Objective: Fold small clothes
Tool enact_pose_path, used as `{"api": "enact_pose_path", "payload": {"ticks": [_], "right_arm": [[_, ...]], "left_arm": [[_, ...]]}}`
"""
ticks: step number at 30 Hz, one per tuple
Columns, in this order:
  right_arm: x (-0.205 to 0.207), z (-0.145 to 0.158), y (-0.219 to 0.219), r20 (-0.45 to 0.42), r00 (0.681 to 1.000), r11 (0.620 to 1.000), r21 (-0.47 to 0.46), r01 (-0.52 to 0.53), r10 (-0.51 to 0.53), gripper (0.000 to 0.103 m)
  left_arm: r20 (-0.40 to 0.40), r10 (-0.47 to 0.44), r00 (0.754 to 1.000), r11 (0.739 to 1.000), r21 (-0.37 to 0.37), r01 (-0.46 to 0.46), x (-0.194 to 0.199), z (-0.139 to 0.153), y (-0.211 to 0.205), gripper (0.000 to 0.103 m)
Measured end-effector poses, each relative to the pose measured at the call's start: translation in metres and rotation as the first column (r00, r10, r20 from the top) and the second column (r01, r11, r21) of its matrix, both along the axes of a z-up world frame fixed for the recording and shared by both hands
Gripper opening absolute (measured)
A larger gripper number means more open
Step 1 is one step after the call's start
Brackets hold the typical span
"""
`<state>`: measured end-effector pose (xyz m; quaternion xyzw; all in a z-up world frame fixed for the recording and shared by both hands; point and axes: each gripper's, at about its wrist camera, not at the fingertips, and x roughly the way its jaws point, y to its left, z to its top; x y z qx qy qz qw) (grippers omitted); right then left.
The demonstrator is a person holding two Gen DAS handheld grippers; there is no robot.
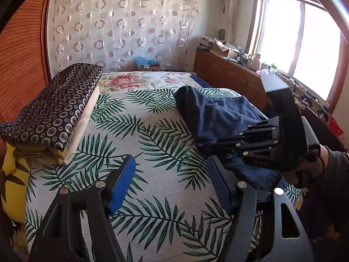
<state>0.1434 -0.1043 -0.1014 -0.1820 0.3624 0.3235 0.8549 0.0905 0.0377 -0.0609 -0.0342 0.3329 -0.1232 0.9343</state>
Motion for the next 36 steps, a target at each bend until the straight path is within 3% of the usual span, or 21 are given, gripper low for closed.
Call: {"api": "enact_pose_path", "payload": {"ticks": [5,11,20,24,27,30,36], "right_arm": [[0.000,0.026,-0.022,0.054,0.998,0.997,0.078,0.028,-0.032,0.004],[0.020,0.067,-0.065,0.144,0.979,0.984,0.123,0.127,-0.144,0.004],[0.076,0.112,-0.121,0.219,0.903,0.928,0.121,0.351,-0.370,0.003],[0.102,0.114,-0.132,0.226,0.856,0.885,0.098,0.455,-0.465,0.003],[0.115,0.101,-0.129,0.248,0.820,0.850,0.025,0.527,-0.516,0.003],[0.116,0.087,-0.125,0.243,0.801,0.822,-0.023,0.569,-0.547,0.013],[0.075,0.075,-0.123,0.219,0.821,0.845,0.030,0.535,-0.527,0.018]], "left_arm": [[0.001,-0.010,1.000,1.000,-0.006,0.010,-0.001,0.000,-0.002,0.069],[-0.001,-0.018,1.000,1.000,-0.003,0.018,-0.001,0.000,-0.005,0.069],[-0.010,-0.025,1.000,1.000,0.003,0.025,0.001,-0.002,-0.010,0.069],[-0.021,-0.028,0.999,1.000,0.008,0.028,0.001,-0.006,-0.012,0.069],[-0.027,-0.032,0.999,0.999,0.004,0.033,0.001,-0.008,-0.015,0.069],[-0.031,-0.044,0.999,0.999,0.010,0.044,0.001,-0.010,-0.018,0.069],[-0.033,-0.061,0.998,0.998,0.007,0.062,0.000,-0.012,-0.026,0.069]]}}
